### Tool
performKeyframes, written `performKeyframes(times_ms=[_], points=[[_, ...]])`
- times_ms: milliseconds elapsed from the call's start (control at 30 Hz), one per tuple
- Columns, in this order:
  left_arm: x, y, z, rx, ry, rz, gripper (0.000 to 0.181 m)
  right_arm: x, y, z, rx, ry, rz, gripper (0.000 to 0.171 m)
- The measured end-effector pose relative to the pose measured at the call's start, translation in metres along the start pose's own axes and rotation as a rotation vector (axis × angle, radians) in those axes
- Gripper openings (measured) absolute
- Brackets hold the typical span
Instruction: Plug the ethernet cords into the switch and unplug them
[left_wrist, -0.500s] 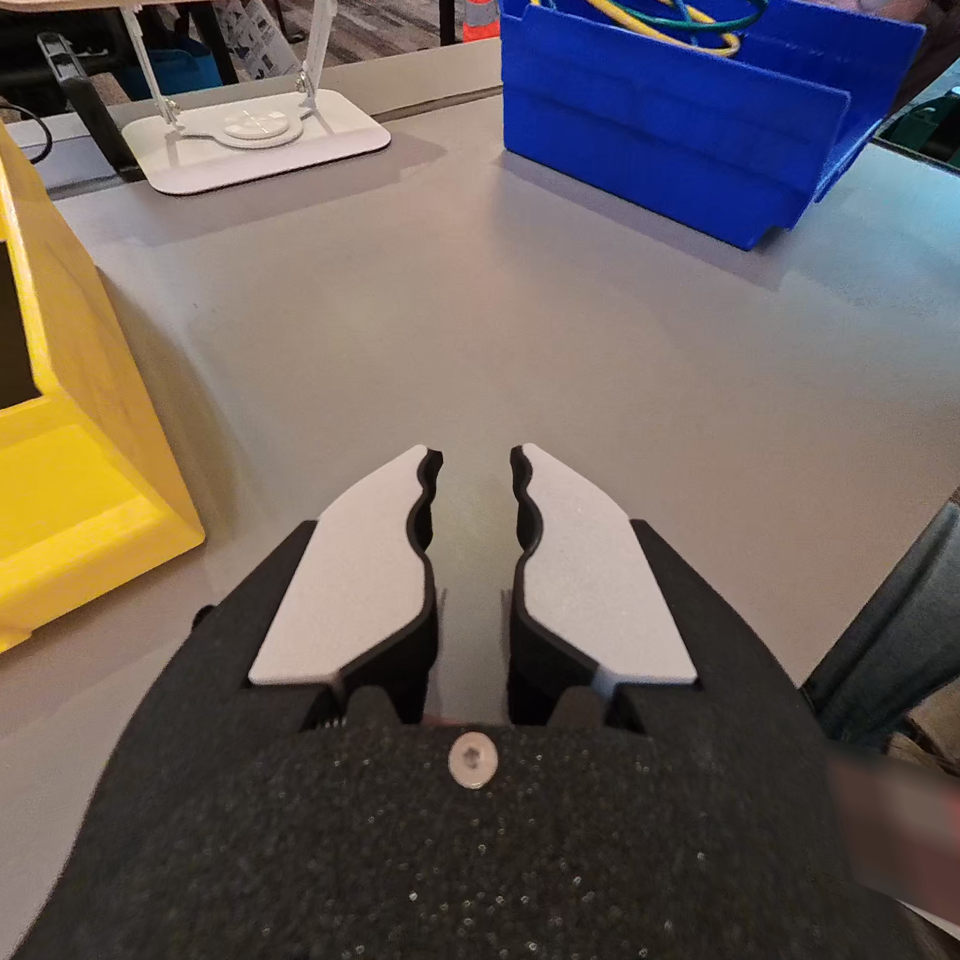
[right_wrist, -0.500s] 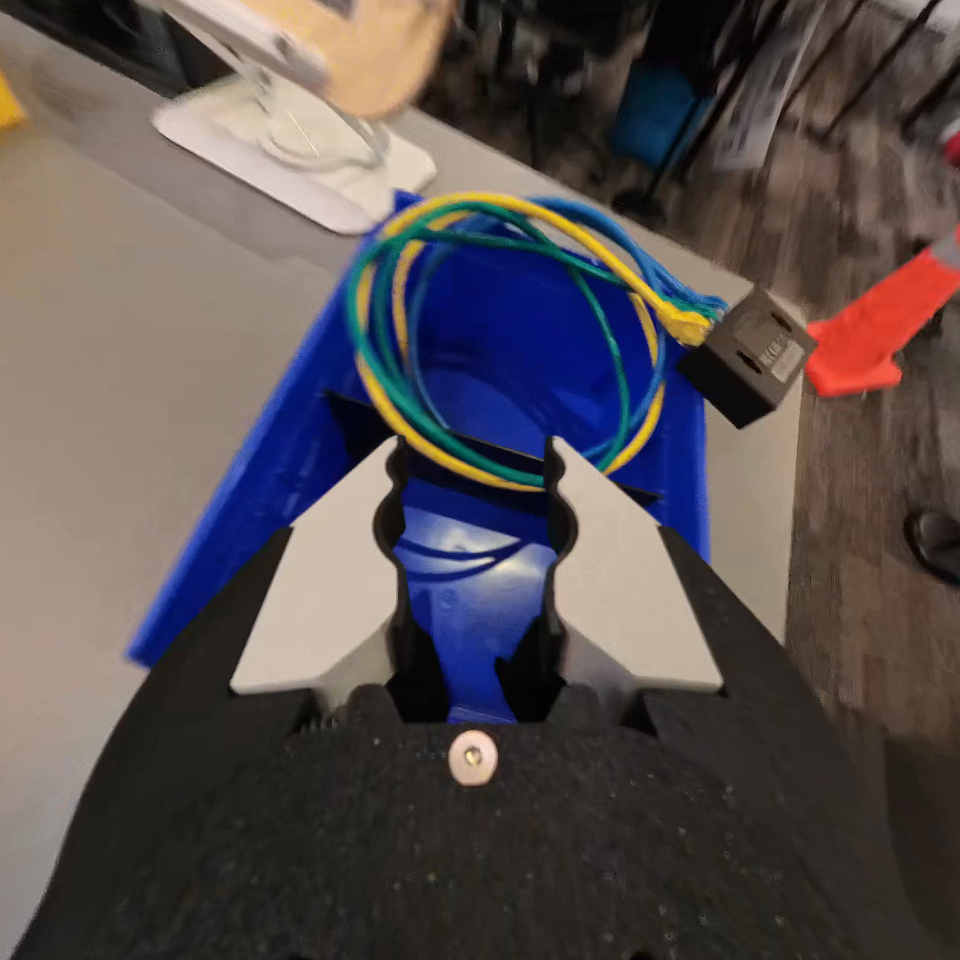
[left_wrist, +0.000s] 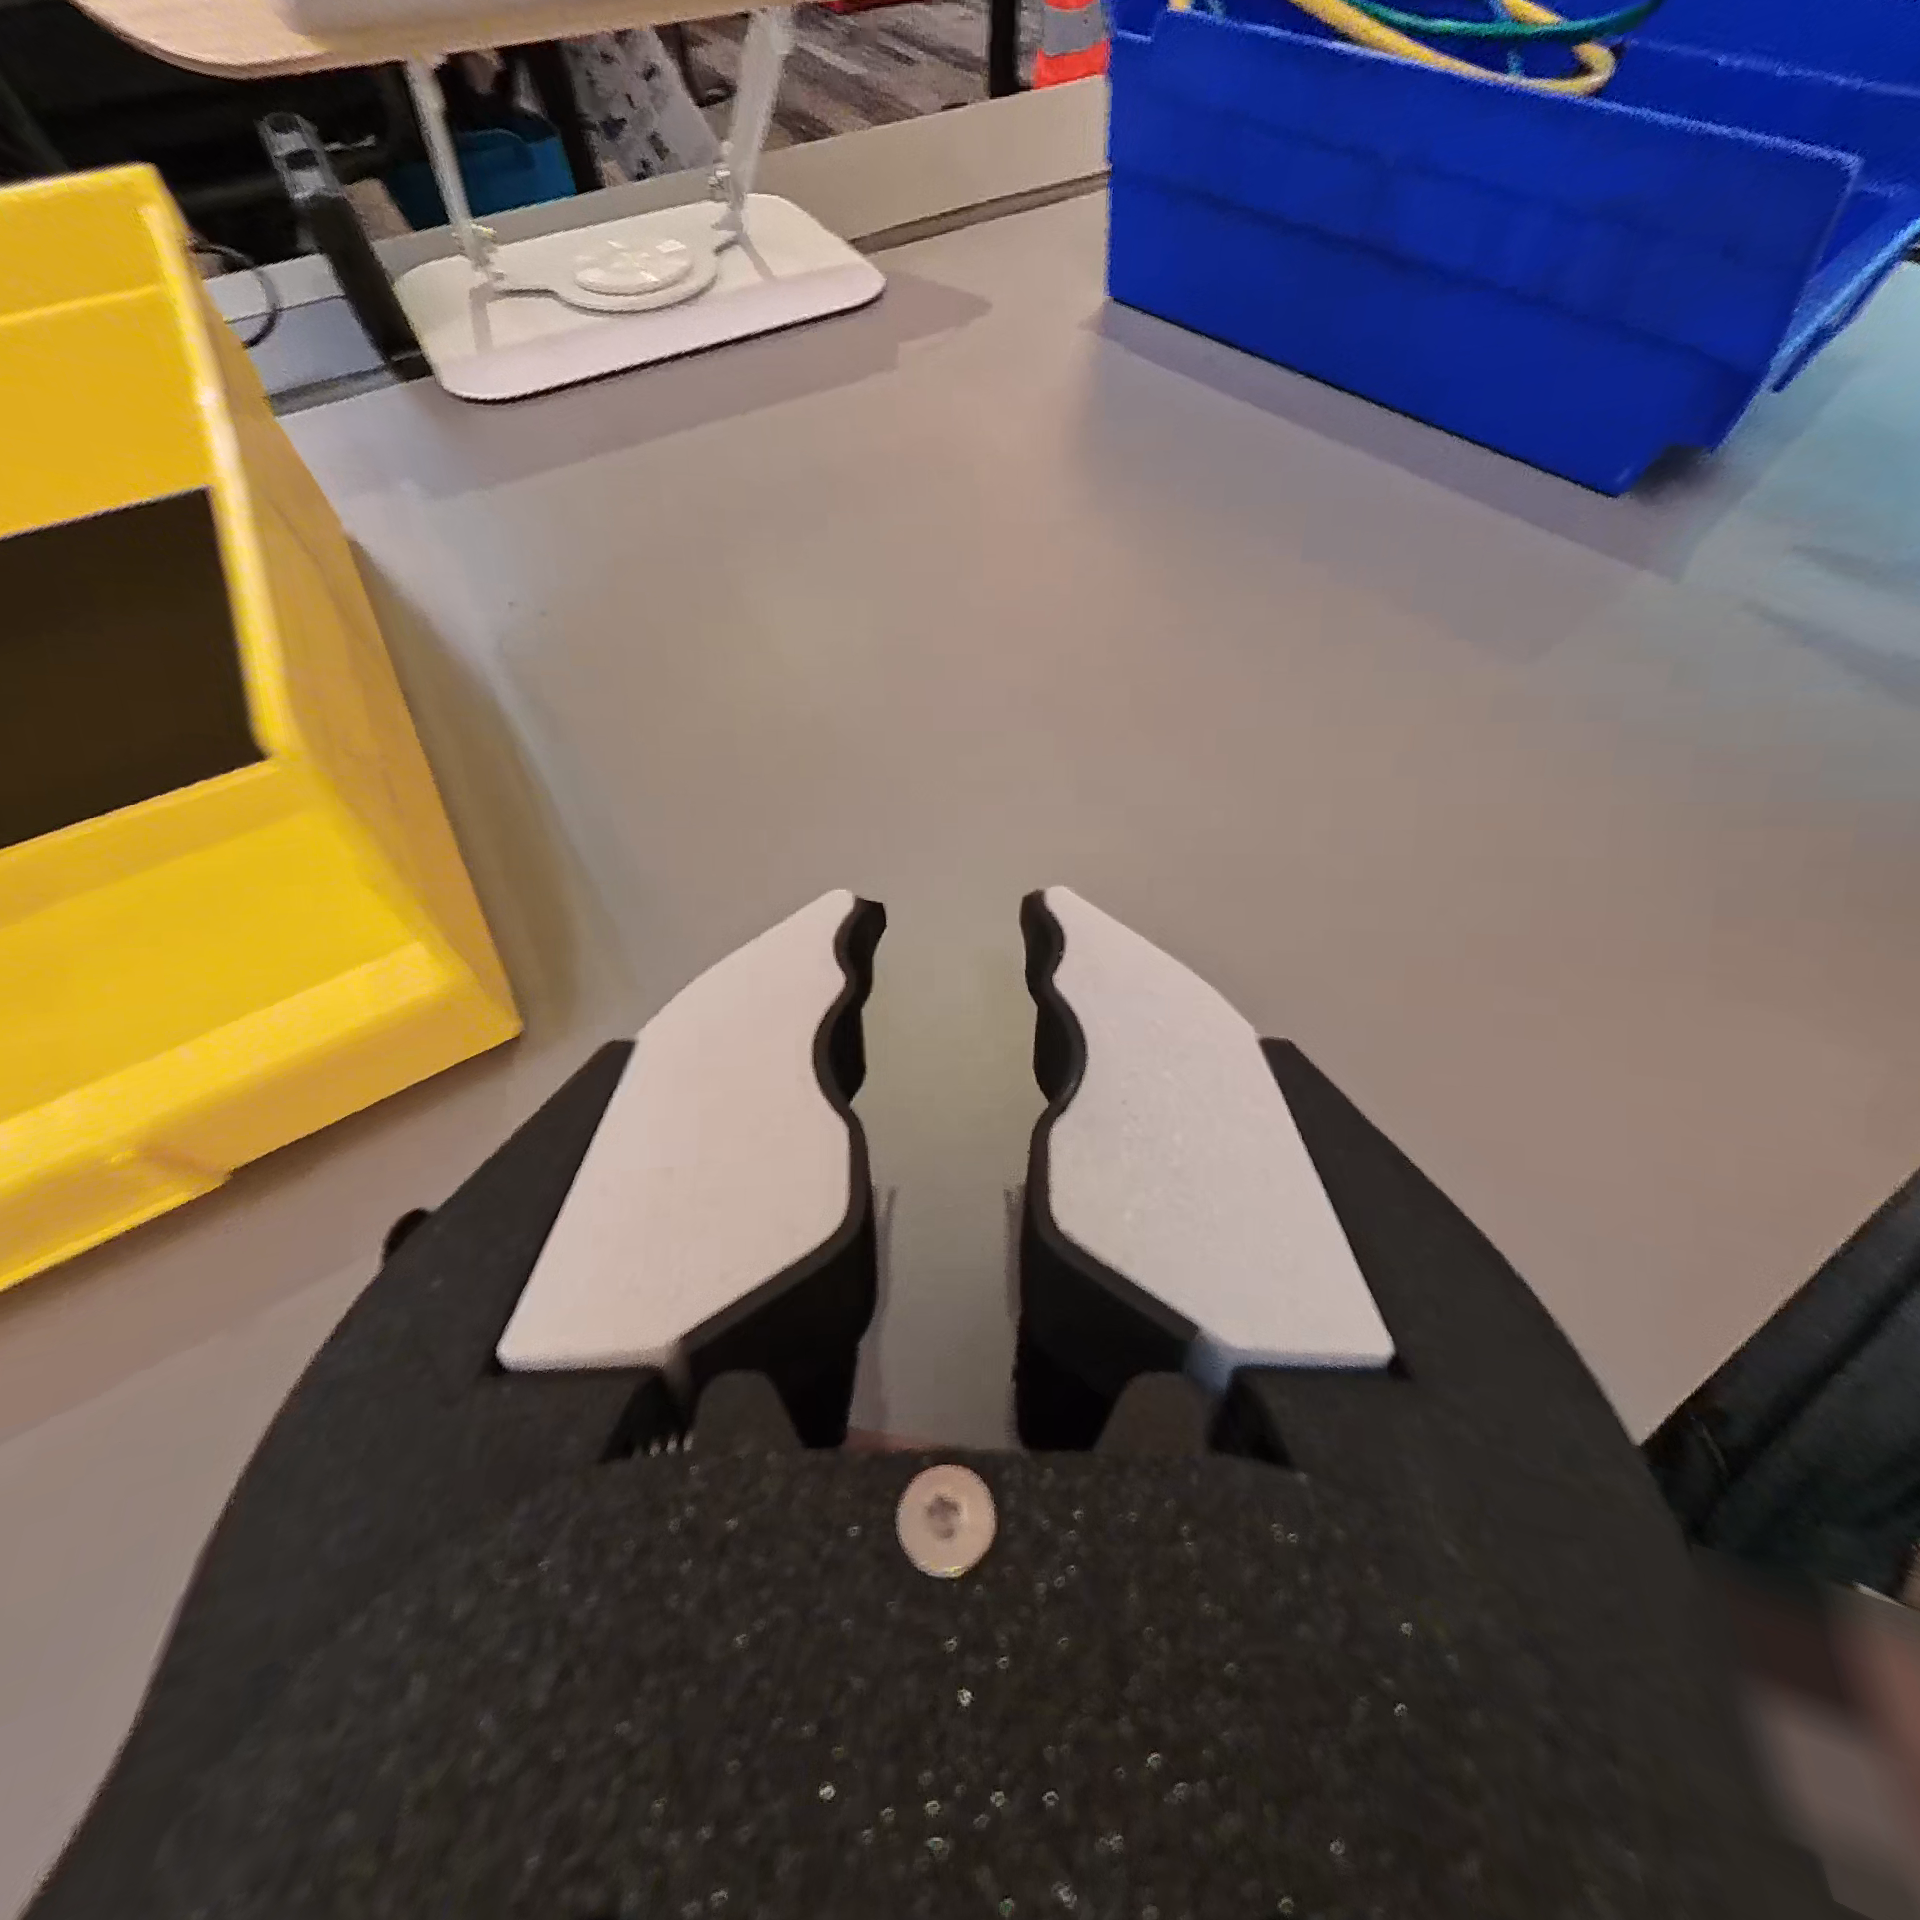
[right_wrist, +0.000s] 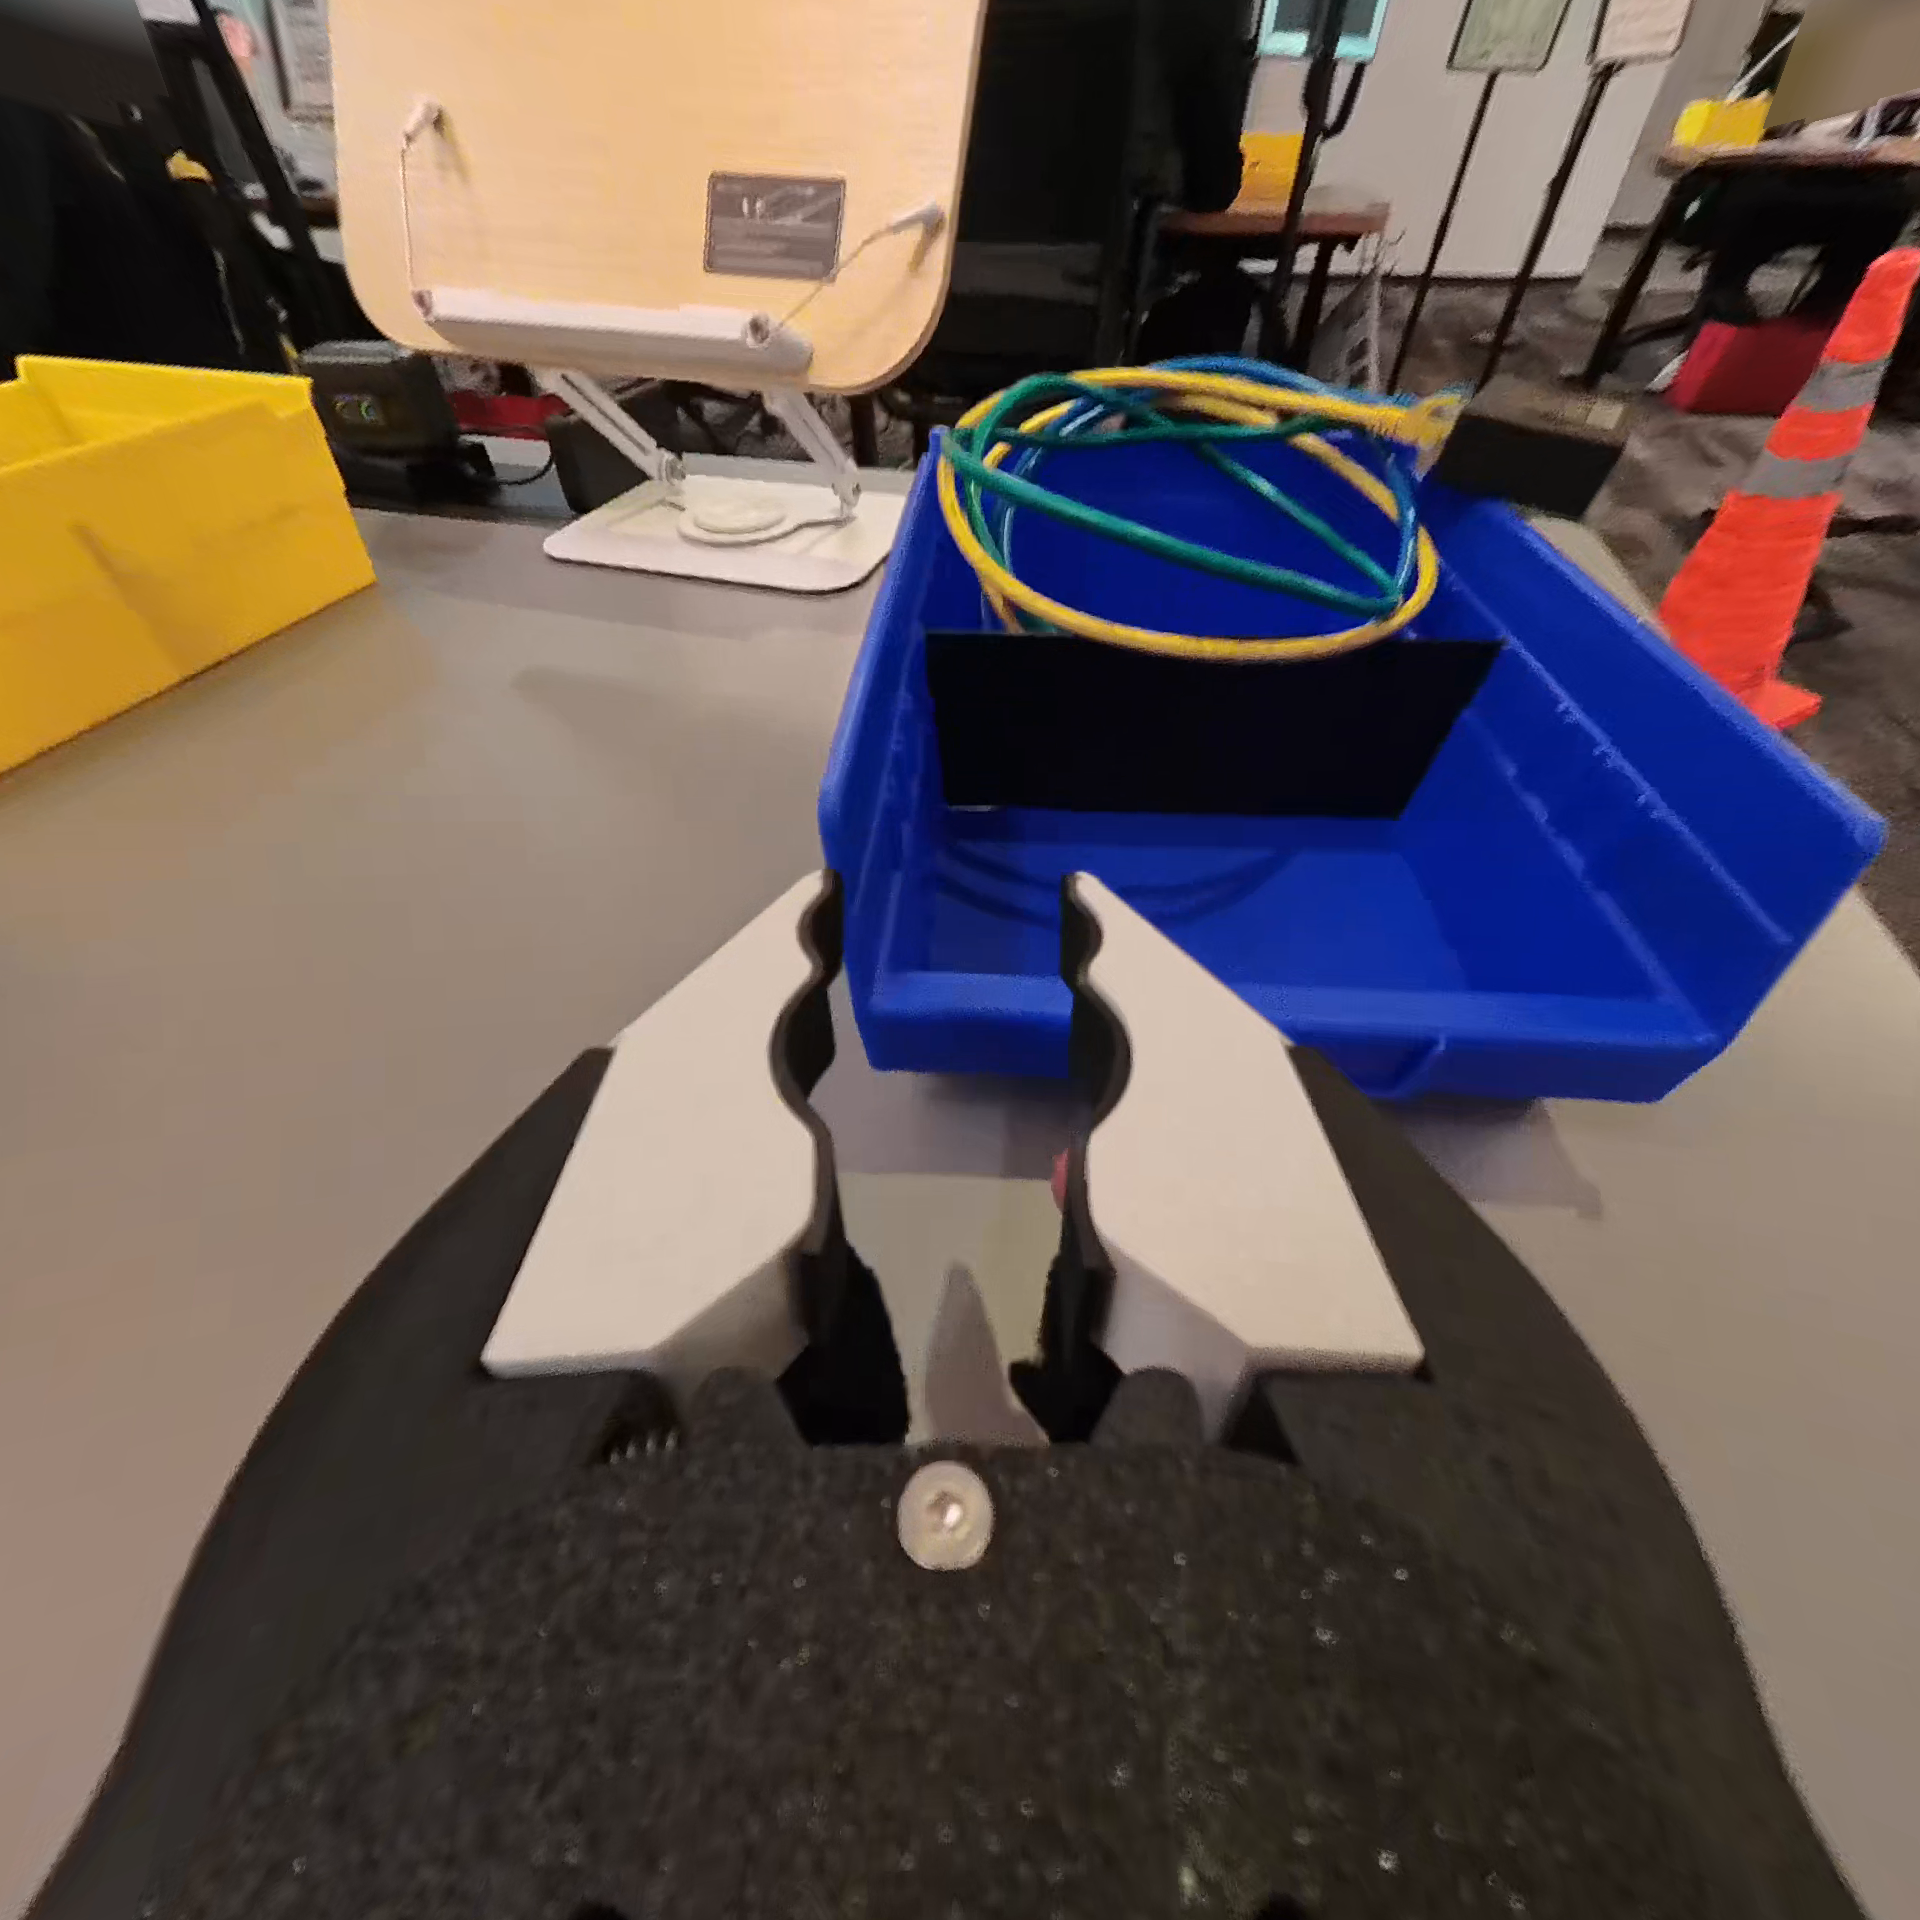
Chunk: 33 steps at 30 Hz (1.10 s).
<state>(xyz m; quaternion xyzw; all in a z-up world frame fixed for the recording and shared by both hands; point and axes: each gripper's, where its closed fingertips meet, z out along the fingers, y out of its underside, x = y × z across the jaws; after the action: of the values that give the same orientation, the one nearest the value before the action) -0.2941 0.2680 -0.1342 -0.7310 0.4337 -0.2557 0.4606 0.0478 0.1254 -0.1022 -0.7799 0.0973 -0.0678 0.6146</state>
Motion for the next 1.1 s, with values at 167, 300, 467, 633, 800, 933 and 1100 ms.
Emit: performKeyframes(times_ms=[167, 300, 467, 633, 800, 933, 1100], points=[[-0.061, 0.006, -0.042, 0.024, -0.251, -0.049, 0.027, 0.018, 0.019, -0.004, -0.059, -0.007, 0.032, 0.041], [-0.110, 0.029, -0.070, -0.016, -0.367, -0.104, 0.027, 0.038, 0.033, -0.002, -0.115, 0.010, 0.071, 0.041], [-0.128, 0.043, -0.066, -0.045, -0.337, -0.220, 0.030, 0.050, 0.041, 0.001, -0.154, 0.021, 0.085, 0.042], [-0.124, 0.044, -0.059, -0.075, -0.359, -0.146, 0.032, 0.052, 0.043, 0.003, -0.162, 0.021, 0.076, 0.042], [-0.122, 0.043, -0.059, -0.066, -0.349, -0.150, 0.033, 0.050, 0.039, 0.002, -0.152, 0.025, 0.069, 0.042], [-0.116, 0.040, -0.058, -0.054, -0.333, -0.145, 0.033, 0.009, 0.020, -0.005, -0.082, -0.165, 0.000, 0.042], [-0.098, 0.038, -0.052, -0.052, -0.290, -0.117, 0.034, -0.039, 0.022, 0.016, -0.147, -0.188, -0.063, 0.053]])
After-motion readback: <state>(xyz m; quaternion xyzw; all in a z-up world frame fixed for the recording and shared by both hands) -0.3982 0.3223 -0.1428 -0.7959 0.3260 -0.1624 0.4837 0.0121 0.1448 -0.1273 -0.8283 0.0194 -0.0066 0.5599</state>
